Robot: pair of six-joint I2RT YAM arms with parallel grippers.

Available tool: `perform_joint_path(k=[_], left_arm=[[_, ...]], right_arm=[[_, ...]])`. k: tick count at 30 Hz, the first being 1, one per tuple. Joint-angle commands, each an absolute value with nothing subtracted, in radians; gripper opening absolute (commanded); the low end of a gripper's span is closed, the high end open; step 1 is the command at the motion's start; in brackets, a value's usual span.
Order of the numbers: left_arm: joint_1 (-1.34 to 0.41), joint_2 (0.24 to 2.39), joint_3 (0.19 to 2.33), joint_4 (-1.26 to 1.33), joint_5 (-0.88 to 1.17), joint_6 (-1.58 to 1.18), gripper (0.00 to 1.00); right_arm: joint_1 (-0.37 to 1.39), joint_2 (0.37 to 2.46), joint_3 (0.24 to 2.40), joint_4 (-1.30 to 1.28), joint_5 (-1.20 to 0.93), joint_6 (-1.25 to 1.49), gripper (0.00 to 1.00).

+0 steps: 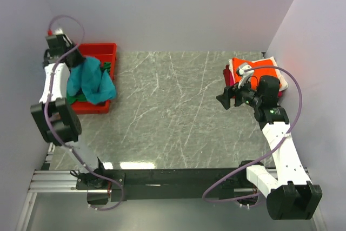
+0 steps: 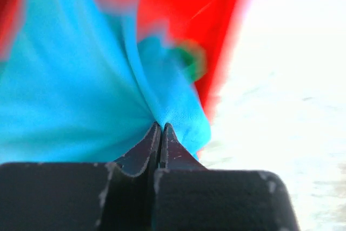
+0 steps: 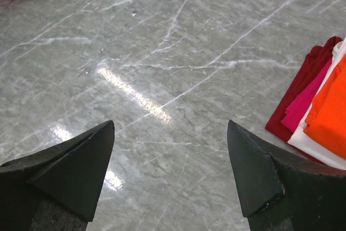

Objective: Fold and stack the t-shirts
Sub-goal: Grab the tshirt from the pile, then move the tshirt to the center of the board

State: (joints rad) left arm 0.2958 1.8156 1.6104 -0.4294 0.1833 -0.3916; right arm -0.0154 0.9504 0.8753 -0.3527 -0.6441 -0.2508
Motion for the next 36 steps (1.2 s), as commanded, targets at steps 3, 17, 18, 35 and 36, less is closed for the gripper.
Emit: perform_joint_path(k=[3, 17, 18, 35, 36], left_arm=[[0.255, 1.533, 1.767, -0.278, 0.320, -0.448, 0.00], [-0.138, 1.286, 1.781, -0.081, 0.399, -0.578, 0.00], [-0.164, 1.275, 1.740, -0.051, 0.399, -0.589, 0.00], [-0.413, 1.222, 0.876, -0.045, 0.059, -0.671, 0.69], [-0.413, 1.221, 0.870, -0.084, 0.029, -0.643, 0.72]], right_arm=[[-0.011, 0.954, 0.876, -0.333, -0.638, -0.241, 0.91], [-0.011, 0.946, 0.873, -0.331, -0.617, -0.252, 0.91], [-0.011, 0.946, 0.874, -0.331, -0.614, -0.253, 0.91], [-0.020, 0.982, 0.884, -0.405, -0.662, -0.374, 0.91], [-0.018, 1.008, 0.890, -0.432, -0.749, -0.409, 0.91]])
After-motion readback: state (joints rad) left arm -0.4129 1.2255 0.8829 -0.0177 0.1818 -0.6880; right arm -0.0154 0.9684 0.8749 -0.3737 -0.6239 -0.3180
